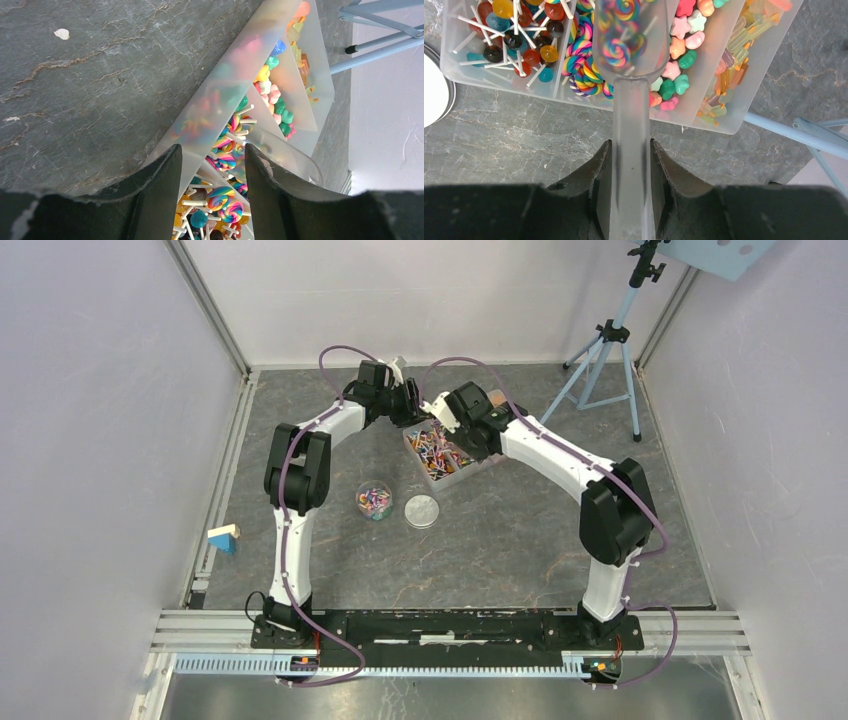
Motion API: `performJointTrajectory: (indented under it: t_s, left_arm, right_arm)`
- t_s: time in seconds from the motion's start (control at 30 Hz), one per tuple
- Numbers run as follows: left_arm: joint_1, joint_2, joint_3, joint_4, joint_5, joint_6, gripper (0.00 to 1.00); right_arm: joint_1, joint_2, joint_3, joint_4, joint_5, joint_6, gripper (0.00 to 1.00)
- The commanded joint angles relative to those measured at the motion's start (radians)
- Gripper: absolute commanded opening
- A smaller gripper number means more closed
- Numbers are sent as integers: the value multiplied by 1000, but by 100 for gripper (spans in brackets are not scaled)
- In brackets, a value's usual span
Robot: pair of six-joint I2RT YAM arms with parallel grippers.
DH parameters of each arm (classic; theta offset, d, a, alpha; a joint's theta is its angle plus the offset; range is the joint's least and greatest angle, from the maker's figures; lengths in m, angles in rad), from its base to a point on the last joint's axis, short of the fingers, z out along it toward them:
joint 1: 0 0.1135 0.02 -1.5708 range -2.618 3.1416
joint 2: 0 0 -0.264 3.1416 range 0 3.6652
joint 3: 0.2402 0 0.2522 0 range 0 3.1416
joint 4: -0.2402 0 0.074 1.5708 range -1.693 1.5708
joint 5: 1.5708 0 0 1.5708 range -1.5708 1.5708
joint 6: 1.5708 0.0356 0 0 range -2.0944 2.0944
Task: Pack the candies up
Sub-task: Scoop the fake candies from the storage box.
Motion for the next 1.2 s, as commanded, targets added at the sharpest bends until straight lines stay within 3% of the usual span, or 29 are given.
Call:
performJointTrajectory:
  t_s: [0.0, 0.37, 0.83, 1.17]
  left_arm:
    - [-19, -15, -22, 10, 84, -71, 56]
    - [-19, -18, -29, 20, 93, -80, 56]
    - [-17, -31, -34, 15, 82, -61, 56]
    - [-17, -24, -50, 30, 88, -62, 56]
  right_arm:
    - [-19, -15, -65, 238, -41, 1, 0]
    - [-25, -38, -131, 310, -38, 1, 0]
    - [-22, -88, 66, -179, 54, 25, 0]
    - [-15, 11, 200, -343, 69, 45, 0]
